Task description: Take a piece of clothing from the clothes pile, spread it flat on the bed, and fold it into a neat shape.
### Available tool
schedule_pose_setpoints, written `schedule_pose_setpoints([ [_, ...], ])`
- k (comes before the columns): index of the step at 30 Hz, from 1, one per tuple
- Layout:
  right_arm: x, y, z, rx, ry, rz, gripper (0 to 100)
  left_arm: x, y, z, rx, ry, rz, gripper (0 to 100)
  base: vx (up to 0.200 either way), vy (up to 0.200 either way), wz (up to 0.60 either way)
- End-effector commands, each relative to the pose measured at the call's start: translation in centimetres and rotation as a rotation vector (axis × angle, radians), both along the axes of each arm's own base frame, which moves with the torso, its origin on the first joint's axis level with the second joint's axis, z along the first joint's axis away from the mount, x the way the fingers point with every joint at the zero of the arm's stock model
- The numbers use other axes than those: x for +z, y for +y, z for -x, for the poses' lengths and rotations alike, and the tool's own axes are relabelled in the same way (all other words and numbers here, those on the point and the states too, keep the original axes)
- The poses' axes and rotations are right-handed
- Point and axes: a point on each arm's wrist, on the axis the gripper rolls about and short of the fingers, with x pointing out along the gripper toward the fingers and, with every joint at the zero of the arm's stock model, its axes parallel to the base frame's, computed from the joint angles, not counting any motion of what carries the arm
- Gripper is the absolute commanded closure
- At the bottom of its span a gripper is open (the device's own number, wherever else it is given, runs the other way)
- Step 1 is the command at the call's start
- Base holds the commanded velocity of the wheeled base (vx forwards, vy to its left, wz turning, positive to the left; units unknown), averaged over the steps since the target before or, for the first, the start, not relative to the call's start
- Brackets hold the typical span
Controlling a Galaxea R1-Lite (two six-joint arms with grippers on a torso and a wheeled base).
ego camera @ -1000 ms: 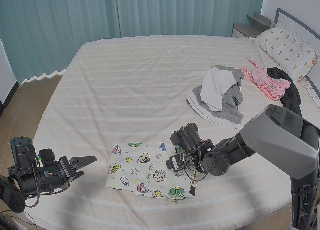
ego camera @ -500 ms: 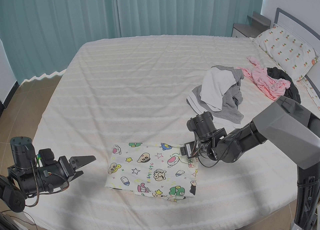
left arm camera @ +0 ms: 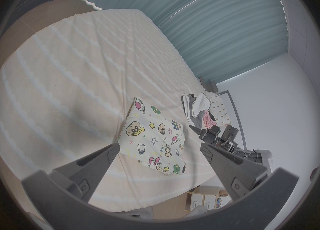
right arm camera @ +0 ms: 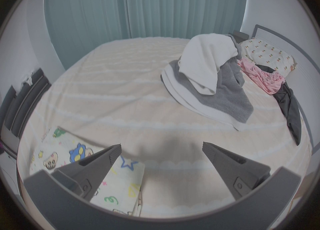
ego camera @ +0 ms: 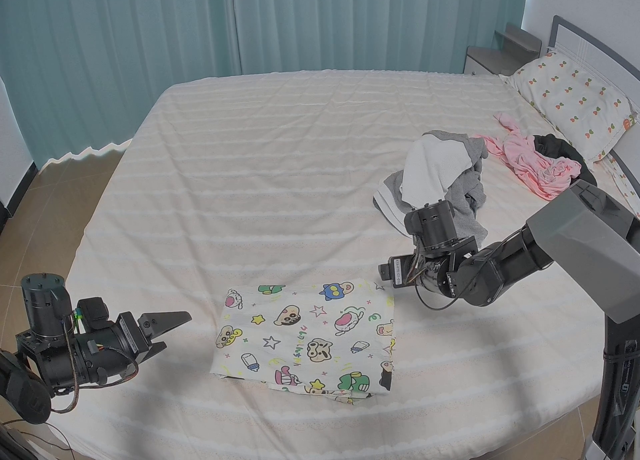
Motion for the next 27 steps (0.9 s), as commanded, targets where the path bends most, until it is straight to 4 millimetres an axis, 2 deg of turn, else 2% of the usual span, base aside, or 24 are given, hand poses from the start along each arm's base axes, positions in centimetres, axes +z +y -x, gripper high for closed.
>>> schedule_pose_setpoints([
  [1, 0.8, -1.1, -0.5, -0.023, -0.027, -0.062, 0, -0.4, 0.0, -0.2, 0.003, 0.017, -0.001, 0, 0.000, 0.000, 0.00],
  [3, 1.2, -1.2, 0.1, -0.014, -0.004, -0.130, 0, -0.5, 0.0, -0.4, 0.002, 0.019, 0.000, 0, 0.000, 0.000, 0.00],
  [7, 0.8, -1.8, 3.1, 0.066, 0.130, -0.264, 0, -1.0, -0.1, -1.4, -0.028, 0.008, -0.039, 0, 0.000, 0.000, 0.00],
  [11, -0.5, -1.9, 6.0, 0.105, 0.267, -0.352, 0, -2.8, -0.1, -4.9, -0.099, -0.031, -0.179, 0, 0.000, 0.000, 0.00],
  [12, -0.5, -1.9, 6.0, 0.105, 0.267, -0.352, 0, -2.8, -0.1, -4.9, -0.099, -0.031, -0.179, 0, 0.000, 0.000, 0.00],
  [13, -0.9, -1.7, 7.0, 0.098, 0.319, -0.401, 0, -3.7, 0.2, -6.9, -0.127, -0.055, -0.250, 0, 0.000, 0.000, 0.00],
  [16, -1.7, -1.4, 7.7, 0.082, 0.400, -0.478, 0, -5.4, 0.2, -10.1, -0.161, -0.059, -0.317, 0, 0.000, 0.000, 0.00],
  [18, -2.4, -1.3, 8.0, 0.075, 0.451, -0.508, 0, -6.3, 0.1, -11.6, -0.178, -0.035, -0.333, 0, 0.000, 0.000, 0.00],
  [24, -3.4, -1.7, 7.5, 0.068, 0.453, -0.575, 0, -7.9, -0.3, -14.2, -0.236, 0.037, -0.366, 0, 0.000, 0.000, 0.00],
  [27, -3.9, -1.5, 7.5, 0.076, 0.440, -0.594, 0, -8.7, -0.4, -14.8, -0.266, 0.067, -0.395, 0, 0.000, 0.000, 0.00],
])
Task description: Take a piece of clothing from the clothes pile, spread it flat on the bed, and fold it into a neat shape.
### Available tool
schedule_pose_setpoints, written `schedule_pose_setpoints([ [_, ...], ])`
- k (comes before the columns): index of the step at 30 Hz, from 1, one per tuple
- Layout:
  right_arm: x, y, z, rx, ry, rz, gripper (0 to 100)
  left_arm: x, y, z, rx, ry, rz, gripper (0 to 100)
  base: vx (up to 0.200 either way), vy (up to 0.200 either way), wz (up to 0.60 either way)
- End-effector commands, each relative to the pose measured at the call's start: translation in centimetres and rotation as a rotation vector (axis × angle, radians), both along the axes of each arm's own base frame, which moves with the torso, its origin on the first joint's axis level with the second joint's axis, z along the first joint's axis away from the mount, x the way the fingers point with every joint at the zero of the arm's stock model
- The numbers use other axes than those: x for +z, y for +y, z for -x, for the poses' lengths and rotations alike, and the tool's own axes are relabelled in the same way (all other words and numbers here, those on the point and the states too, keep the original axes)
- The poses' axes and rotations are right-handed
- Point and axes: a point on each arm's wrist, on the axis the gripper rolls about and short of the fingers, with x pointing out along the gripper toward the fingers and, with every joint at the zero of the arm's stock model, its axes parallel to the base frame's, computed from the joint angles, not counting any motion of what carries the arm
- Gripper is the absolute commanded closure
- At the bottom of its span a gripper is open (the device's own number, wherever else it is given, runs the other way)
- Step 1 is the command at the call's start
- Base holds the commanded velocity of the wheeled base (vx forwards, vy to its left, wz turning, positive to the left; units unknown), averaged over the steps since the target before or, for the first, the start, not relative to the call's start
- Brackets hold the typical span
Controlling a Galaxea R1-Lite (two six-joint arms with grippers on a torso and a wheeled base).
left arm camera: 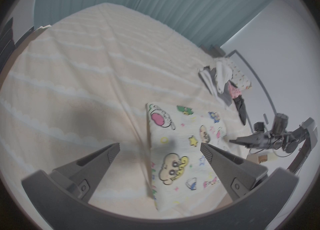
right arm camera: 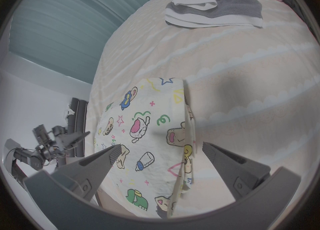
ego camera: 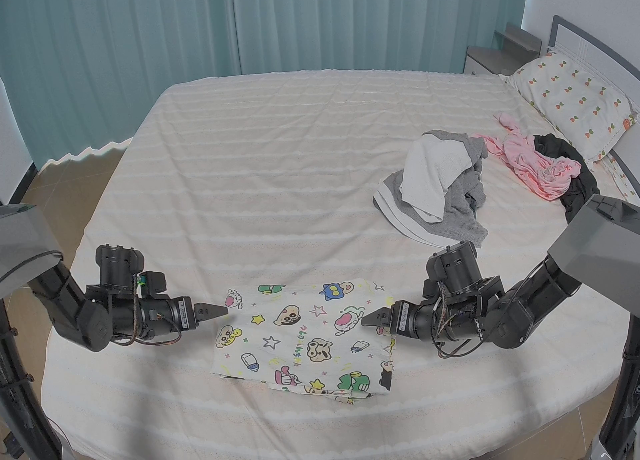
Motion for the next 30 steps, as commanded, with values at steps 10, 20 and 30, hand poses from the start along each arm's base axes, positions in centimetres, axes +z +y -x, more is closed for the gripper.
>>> schedule_pose_setpoints([
  [10, -2.8, 0.7, 0.4, 0.019, 0.050, -0.014, 0, -4.2, -1.6, -3.0, -0.071, 0.103, -0.036, 0, 0.000, 0.000, 0.00],
  [20, -3.2, 1.5, 0.1, 0.031, 0.038, -0.021, 0, -4.3, -4.1, -3.7, -0.063, 0.114, 0.036, 0, 0.000, 0.000, 0.00],
  [30, -4.1, 3.6, -0.7, 0.064, 0.006, -0.040, 0, -4.6, -5.4, -3.5, -0.090, 0.117, 0.034, 0, 0.000, 0.000, 0.00],
])
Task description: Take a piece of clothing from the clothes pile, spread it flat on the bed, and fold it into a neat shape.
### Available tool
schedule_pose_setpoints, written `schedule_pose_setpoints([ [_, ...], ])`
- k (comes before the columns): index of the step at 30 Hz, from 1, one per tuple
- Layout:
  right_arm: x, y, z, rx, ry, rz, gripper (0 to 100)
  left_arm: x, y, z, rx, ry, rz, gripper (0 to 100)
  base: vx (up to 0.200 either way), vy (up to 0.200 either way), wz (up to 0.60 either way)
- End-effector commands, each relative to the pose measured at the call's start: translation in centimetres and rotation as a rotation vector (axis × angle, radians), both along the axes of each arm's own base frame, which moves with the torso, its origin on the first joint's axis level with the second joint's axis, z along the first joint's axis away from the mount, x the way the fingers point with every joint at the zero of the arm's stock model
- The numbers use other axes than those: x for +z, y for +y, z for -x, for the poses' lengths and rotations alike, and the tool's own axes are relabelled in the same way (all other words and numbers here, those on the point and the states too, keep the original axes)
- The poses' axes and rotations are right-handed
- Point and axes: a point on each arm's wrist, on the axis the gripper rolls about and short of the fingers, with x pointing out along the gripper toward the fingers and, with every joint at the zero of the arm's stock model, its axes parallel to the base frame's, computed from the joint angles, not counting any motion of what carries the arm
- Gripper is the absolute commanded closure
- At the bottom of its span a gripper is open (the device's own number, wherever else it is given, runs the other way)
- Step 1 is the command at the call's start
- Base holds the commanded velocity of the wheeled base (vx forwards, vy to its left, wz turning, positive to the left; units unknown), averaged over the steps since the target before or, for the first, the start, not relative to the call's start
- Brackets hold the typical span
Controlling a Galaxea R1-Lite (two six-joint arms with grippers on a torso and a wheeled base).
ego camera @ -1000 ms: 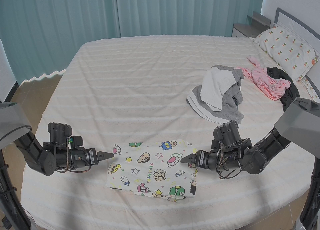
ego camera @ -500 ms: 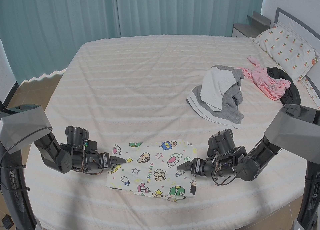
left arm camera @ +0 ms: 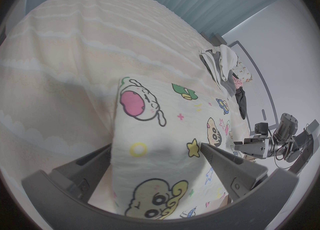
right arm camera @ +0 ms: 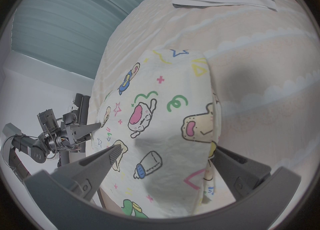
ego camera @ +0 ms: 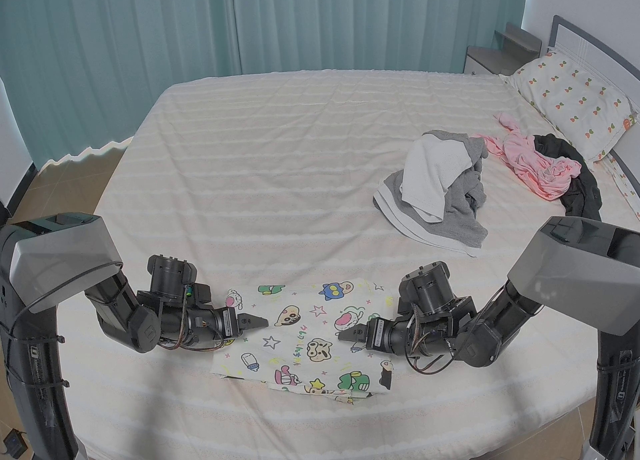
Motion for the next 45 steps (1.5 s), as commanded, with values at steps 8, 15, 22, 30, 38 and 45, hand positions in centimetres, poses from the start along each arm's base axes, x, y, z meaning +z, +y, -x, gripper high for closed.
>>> schedule_pose_setpoints([
  [8, -0.7, 2.2, -1.1, 0.024, -0.024, -0.022, 0, 0.3, -1.3, 0.5, -0.012, 0.018, 0.023, 0, 0.000, 0.000, 0.00],
  [15, -0.5, 2.9, -1.0, 0.030, -0.034, -0.032, 100, 1.4, -1.8, 0.9, -0.003, 0.020, 0.051, 100, 0.000, 0.000, 0.00],
  [22, 1.6, 3.1, -0.7, -0.008, -0.032, -0.101, 100, 2.8, -1.9, 1.4, 0.002, -0.001, 0.062, 100, 0.000, 0.000, 0.00],
  [30, 3.8, 2.9, 0.4, 0.000, -0.055, -0.126, 100, 6.1, -3.7, 2.5, 0.072, -0.033, 0.119, 100, 0.000, 0.000, 0.00],
  [38, 6.5, 2.2, 1.1, -0.009, -0.088, -0.161, 100, 8.3, -4.8, 4.1, 0.029, -0.015, 0.110, 100, 0.000, -0.050, 0.00],
  [45, 7.2, 1.6, 1.6, -0.013, -0.095, -0.165, 100, 9.4, -5.7, 5.0, -0.006, -0.035, 0.119, 100, 0.000, -0.200, 0.00],
])
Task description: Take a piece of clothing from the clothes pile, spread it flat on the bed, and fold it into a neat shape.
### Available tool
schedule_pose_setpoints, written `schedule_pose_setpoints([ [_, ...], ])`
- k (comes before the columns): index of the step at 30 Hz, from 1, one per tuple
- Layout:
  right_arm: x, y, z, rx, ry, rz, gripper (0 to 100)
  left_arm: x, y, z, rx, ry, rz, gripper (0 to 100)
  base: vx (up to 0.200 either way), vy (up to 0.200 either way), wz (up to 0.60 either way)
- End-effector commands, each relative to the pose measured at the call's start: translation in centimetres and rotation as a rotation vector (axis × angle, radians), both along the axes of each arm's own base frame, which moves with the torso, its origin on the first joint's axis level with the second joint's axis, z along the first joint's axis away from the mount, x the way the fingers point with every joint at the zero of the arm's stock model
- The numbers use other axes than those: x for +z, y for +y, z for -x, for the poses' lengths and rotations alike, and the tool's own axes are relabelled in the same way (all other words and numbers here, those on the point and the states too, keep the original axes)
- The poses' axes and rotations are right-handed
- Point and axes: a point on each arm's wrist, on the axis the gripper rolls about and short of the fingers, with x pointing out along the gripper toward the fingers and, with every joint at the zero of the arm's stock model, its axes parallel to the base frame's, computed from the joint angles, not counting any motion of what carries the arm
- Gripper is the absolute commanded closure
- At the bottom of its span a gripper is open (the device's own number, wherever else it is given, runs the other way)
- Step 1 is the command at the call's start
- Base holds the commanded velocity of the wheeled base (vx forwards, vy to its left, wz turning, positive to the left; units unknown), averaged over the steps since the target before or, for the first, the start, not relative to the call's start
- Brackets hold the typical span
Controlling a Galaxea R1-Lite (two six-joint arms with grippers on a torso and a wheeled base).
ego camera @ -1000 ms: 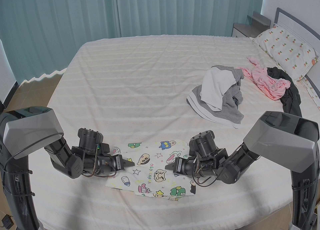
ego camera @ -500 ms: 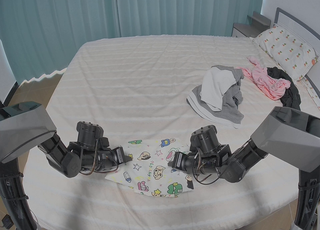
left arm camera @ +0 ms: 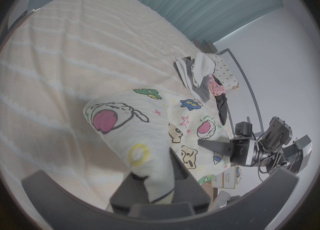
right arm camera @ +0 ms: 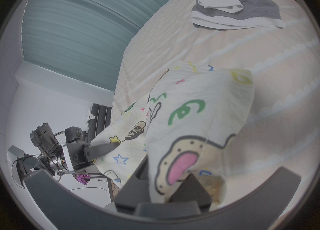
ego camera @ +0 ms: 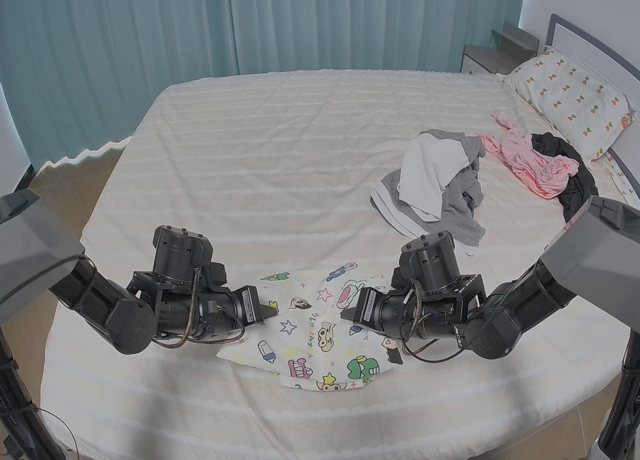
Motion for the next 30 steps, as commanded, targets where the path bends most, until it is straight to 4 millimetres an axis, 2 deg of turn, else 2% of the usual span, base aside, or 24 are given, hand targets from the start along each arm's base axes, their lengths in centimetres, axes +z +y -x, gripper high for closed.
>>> schedule_pose_setpoints([
  [1, 1.7, -0.7, 0.6, -0.006, -0.029, -0.020, 100, 1.5, -0.8, 0.9, -0.025, -0.041, 0.010, 100, 0.000, -0.200, 0.00],
  [14, 3.9, -3.5, 1.2, -0.055, -0.058, -0.034, 100, 2.2, -3.5, 1.9, -0.062, -0.049, 0.024, 100, 0.000, -0.200, 0.00],
  [22, 3.9, -5.0, 1.1, -0.092, -0.053, -0.026, 100, 2.8, -4.6, 1.4, -0.048, -0.043, 0.069, 100, 0.000, -0.200, 0.00],
  [30, 3.7, -5.4, 1.2, -0.093, -0.035, 0.002, 100, 2.6, -5.3, 1.7, -0.068, -0.035, 0.068, 100, 0.000, -0.200, 0.00],
])
